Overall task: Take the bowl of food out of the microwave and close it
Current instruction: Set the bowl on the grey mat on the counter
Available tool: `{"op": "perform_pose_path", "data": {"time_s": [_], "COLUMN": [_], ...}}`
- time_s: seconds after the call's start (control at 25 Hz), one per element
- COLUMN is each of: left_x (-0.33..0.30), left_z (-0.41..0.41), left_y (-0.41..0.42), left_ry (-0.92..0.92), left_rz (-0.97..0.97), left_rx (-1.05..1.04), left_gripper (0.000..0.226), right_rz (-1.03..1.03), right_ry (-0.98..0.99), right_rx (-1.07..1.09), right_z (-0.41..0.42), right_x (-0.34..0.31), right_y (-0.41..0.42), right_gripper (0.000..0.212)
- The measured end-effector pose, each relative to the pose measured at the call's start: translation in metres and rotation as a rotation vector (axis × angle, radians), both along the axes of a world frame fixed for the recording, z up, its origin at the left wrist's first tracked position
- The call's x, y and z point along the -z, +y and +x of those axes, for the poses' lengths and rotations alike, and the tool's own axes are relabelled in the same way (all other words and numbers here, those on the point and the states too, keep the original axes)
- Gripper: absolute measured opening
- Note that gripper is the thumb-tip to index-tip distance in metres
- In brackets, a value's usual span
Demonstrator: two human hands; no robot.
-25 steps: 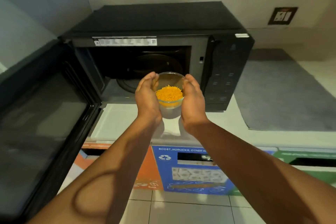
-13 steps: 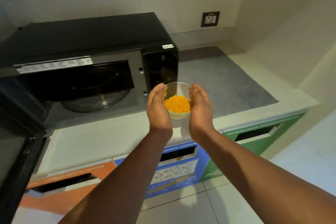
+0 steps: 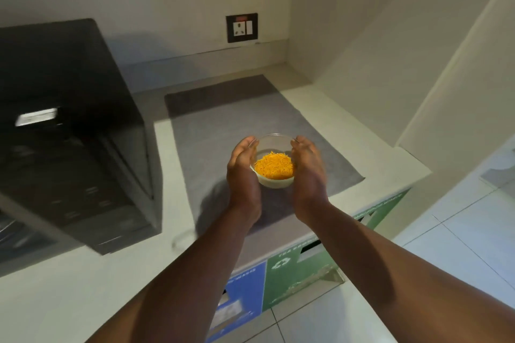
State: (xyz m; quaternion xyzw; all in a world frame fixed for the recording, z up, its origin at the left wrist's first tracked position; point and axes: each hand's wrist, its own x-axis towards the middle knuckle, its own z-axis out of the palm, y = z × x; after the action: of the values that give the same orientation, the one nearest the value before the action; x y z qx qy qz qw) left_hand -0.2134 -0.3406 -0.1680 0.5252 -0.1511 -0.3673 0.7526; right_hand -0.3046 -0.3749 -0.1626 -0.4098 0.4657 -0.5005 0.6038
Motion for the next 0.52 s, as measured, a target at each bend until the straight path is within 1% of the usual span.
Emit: {"op": "perform_pose_path", "data": {"time_s": [0.08,0.16,0.32,0.52], "left_x": [0.012,0.022,0.027,0.025], "left_z": [-0.004,-0.007,-0.007,0.004], "left_y": [-0.027,-0.044,-0.053,-0.054], "left_ry": [0.017,0.052,0.018,-0.054], "left_rz": [0.020,0.017,0.071,0.154], "left_rx": [-0.006,-0.034,-0.083,-0.110], "left_gripper": [0.030,0.027,0.021,0.031], "right_rz": [0.001,-0.004,0.005,-0.005], "right_ry": [-0.001,0.012,0.031,0.031], "right_rx": [-0.028,-0.037,-0.078,-0.161], "right_z": [-0.003,-0.005,-0.004,0.006], "right_x": [0.015,0.029,0.042,0.044], "right_y": [-0.028,-0.046,-0.057,-0.060], "right_gripper": [0.037,0.038,0.037,0.038]}}
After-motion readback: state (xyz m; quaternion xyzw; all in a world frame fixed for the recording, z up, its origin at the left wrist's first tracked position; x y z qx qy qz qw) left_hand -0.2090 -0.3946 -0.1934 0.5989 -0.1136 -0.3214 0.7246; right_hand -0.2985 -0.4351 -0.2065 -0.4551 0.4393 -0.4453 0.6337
